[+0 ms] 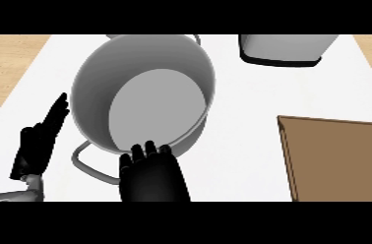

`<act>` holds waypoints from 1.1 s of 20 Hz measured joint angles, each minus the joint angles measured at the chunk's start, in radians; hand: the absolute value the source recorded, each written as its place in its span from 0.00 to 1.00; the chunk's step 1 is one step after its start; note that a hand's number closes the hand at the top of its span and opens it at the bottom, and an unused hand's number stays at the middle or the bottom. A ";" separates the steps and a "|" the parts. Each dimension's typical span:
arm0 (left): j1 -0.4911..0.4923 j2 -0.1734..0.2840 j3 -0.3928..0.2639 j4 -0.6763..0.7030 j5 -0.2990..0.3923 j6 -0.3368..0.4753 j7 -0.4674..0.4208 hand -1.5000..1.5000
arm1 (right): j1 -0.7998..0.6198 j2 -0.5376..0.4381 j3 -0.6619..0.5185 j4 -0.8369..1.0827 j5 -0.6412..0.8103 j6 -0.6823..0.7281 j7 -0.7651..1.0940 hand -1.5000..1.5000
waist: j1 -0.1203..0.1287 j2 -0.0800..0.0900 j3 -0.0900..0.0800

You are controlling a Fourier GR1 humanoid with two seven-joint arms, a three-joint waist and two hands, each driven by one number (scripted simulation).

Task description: Pick the tomato from the tray and place it in the pot

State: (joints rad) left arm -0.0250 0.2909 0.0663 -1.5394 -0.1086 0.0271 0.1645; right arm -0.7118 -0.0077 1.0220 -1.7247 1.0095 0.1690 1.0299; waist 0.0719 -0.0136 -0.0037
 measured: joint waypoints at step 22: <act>-0.018 -0.006 0.024 0.044 -0.006 0.002 -0.034 0.50 | -0.534 0.002 -0.235 0.413 -0.263 -0.384 0.004 1.00 | -0.016 0.019 0.001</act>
State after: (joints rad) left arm -0.0433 0.2850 0.0903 -1.4950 -0.1143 0.0292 0.1301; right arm -1.2463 -0.0060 0.7874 -1.3118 0.7466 -0.2152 1.0337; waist 0.0557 0.0050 -0.0024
